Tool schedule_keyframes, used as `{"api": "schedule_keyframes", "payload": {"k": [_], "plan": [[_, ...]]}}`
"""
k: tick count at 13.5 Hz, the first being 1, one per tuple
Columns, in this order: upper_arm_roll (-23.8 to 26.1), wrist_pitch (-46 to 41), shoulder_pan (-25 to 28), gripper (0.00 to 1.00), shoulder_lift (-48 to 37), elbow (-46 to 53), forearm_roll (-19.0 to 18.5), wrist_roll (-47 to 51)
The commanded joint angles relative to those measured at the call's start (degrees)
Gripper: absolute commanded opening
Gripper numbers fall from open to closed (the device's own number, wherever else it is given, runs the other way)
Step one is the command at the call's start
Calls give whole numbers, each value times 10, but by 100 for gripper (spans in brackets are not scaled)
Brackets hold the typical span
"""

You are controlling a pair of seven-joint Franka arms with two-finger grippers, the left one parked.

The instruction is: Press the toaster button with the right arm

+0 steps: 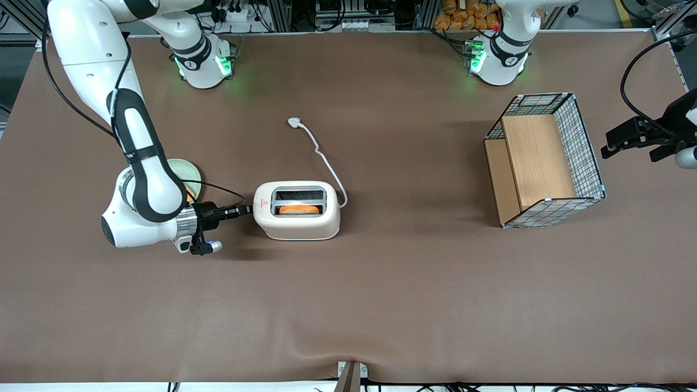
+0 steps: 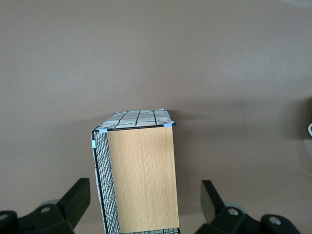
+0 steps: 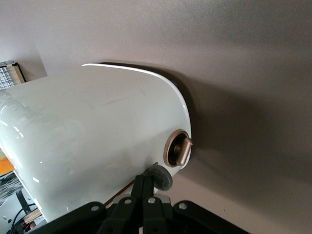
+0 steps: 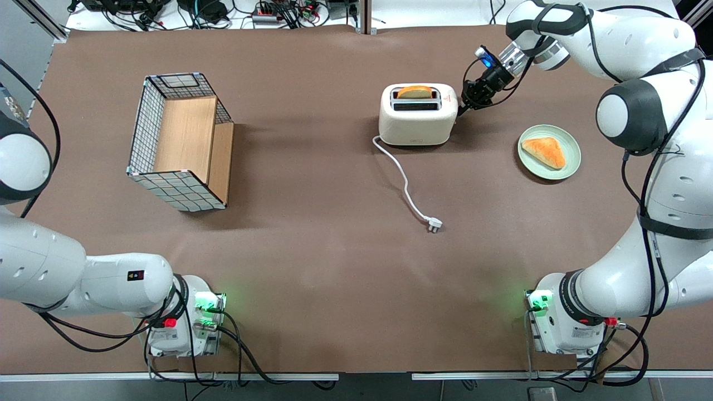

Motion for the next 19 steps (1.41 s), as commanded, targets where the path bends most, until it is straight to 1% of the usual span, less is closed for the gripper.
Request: {"api": "schedule_keyframes", "payload": {"k": [1, 6, 12, 18, 19], "plan": [[1, 35, 0, 0, 27, 0, 7, -20], [1, 40, 0, 0, 35, 0, 20, -38], [1, 36, -2, 0, 33, 2, 20, -38], [0, 20, -2, 0, 23, 7, 20, -14], [-1, 11, -2, 2, 22, 12, 20, -2]]}}
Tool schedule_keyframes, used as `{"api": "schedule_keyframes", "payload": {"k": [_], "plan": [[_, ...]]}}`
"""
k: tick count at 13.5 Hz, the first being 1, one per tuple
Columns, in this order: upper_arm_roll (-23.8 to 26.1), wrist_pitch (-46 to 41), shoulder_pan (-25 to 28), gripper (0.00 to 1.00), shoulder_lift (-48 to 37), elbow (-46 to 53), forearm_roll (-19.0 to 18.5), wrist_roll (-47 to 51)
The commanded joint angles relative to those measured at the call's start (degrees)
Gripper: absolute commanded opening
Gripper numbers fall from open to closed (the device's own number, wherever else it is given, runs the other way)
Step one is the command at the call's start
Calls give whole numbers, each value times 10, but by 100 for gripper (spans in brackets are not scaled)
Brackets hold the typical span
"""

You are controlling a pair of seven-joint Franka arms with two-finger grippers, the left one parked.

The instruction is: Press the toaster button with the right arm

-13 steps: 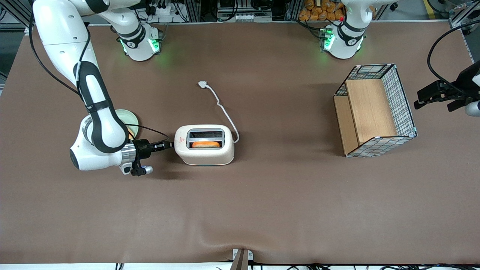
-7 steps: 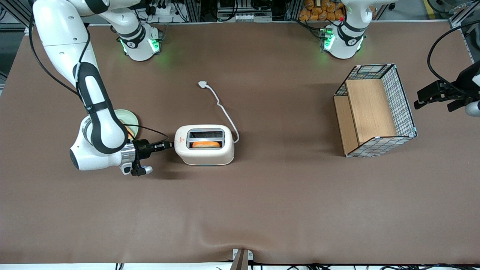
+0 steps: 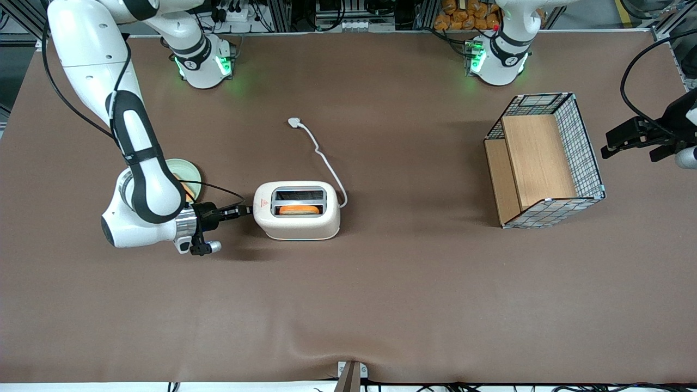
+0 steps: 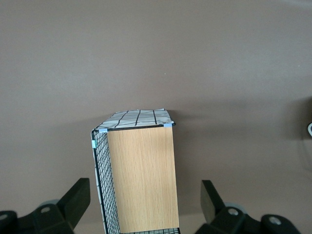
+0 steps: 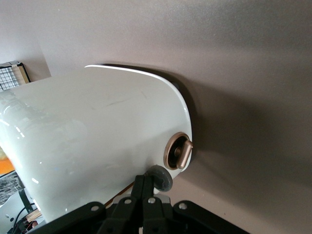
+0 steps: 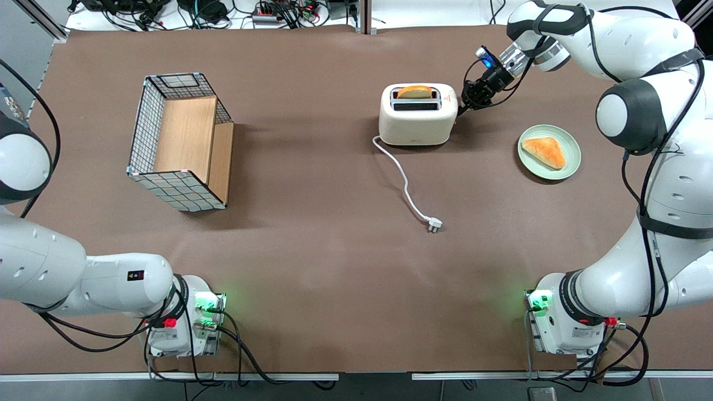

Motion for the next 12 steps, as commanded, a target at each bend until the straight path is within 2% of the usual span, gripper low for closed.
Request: {"api": "schedule_keyframes", "payload": {"k": [1, 6, 7, 8, 9, 10, 11, 12], "plan": [[0, 8, -1, 3, 15, 17, 9, 16], [-9, -40, -10, 2, 12, 53, 1, 40], [-11, -48, -15, 5, 12, 63, 0, 44], [-12, -53, -19, 18, 12, 73, -3, 44], [-12, -53, -23, 50, 12, 83, -4, 45], [-13, -53, -25, 96, 12, 87, -4, 45], [-13, -53, -31, 100, 12, 97, -4, 45], [-14, -53, -33, 100, 13, 104, -7, 45]]}}
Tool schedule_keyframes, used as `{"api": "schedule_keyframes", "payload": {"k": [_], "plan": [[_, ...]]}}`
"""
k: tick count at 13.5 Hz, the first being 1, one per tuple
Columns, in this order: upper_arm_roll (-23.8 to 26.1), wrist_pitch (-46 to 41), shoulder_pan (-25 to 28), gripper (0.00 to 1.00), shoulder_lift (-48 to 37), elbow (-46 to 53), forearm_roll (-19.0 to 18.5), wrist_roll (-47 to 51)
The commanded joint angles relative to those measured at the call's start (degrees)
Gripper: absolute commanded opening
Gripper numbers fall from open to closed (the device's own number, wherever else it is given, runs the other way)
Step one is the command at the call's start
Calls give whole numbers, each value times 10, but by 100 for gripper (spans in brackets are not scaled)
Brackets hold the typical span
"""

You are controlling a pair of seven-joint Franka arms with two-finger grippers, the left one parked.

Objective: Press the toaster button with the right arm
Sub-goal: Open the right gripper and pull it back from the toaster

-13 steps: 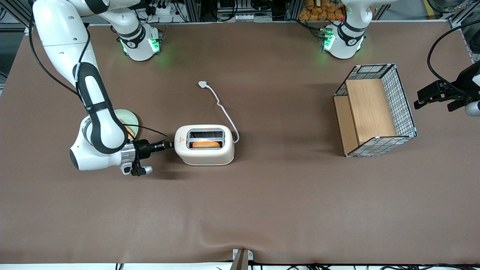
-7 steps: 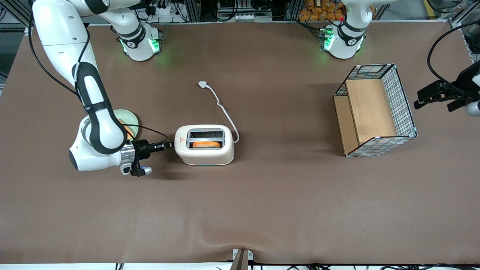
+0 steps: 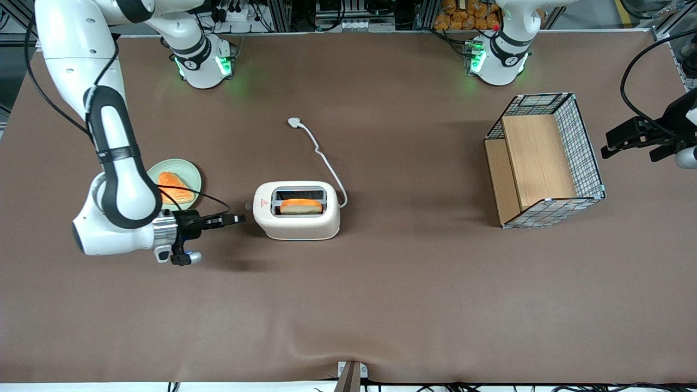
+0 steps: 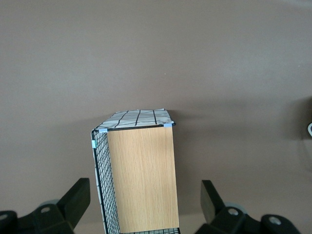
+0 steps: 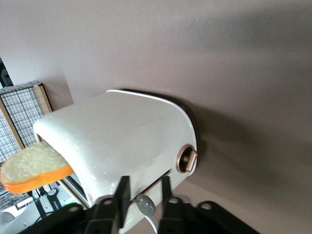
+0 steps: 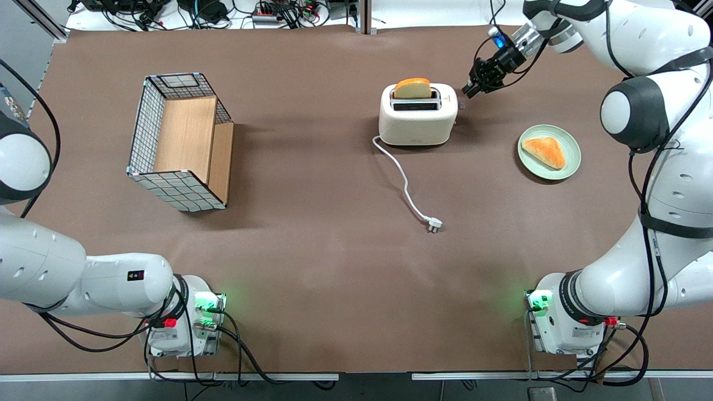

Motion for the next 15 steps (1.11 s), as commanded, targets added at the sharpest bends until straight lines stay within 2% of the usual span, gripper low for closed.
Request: {"api": "schedule_keyframes", "payload": {"k": [1, 4, 7, 9, 11, 12, 15], "plan": [[3, -13, -11, 100, 12, 34, -7, 11], [4, -13, -11, 100, 12, 37, -12, 10], [3, -12, -11, 100, 12, 53, -41, 9], [3, -6, -9, 100, 12, 65, -83, 4], [5, 48, -6, 100, 12, 72, -171, -22], [5, 83, -6, 100, 11, 68, -198, -48], [2, 86, -15, 100, -6, 65, -221, -75]]}}
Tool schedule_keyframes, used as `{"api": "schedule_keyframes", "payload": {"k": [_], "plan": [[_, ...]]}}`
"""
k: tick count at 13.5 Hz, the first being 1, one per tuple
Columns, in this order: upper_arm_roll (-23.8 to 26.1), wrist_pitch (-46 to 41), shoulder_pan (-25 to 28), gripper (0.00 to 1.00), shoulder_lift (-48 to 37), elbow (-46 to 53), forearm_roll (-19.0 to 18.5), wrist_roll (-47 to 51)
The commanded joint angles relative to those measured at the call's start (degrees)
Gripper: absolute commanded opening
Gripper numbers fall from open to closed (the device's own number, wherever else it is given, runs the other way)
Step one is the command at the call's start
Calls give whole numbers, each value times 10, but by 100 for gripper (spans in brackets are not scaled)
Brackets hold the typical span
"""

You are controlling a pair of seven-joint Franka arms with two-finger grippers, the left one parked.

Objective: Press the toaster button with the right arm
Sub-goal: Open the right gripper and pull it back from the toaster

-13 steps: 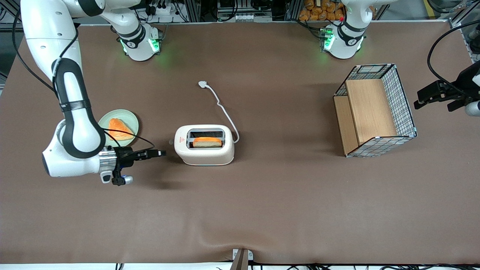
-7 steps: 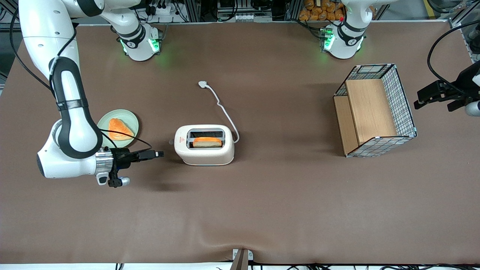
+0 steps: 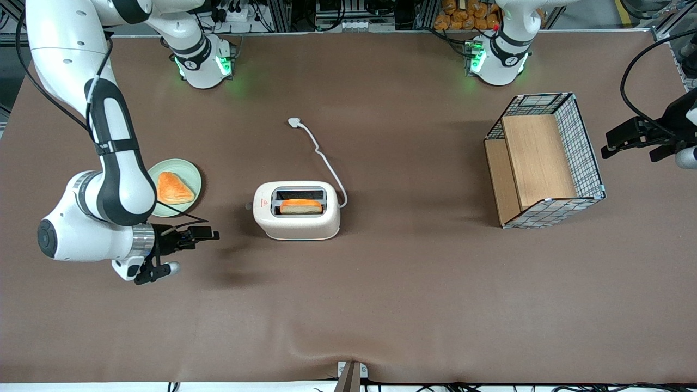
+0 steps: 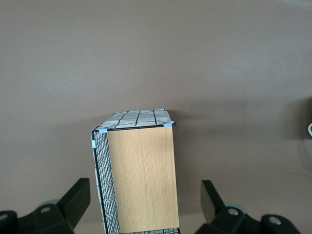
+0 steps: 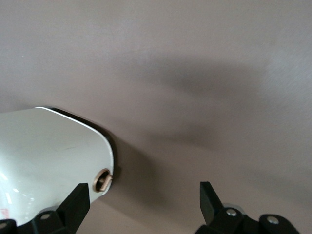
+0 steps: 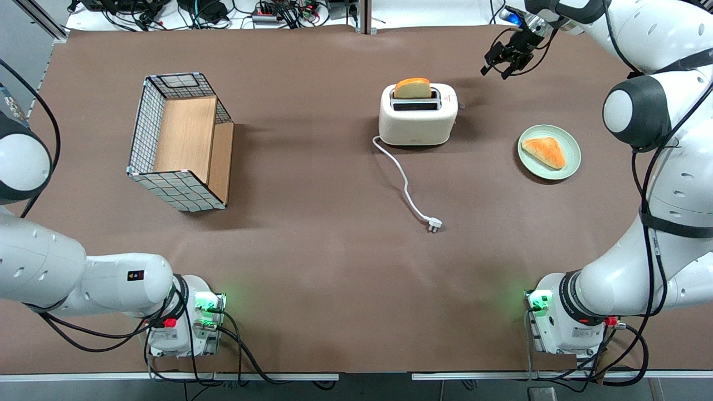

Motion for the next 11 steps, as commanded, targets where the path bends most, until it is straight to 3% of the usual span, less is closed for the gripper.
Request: {"api": "schedule_keyframes", "payload": {"k": [1, 3, 6, 11], "plan": [[-1, -4, -15, 100, -16, 7, -50, -16], [-2, -8, -27, 100, -35, 5, -95, -16], [-2, -69, -56, 100, -76, -1, -116, -16], [-25, -135, -63, 100, -188, -36, -188, -11]]}}
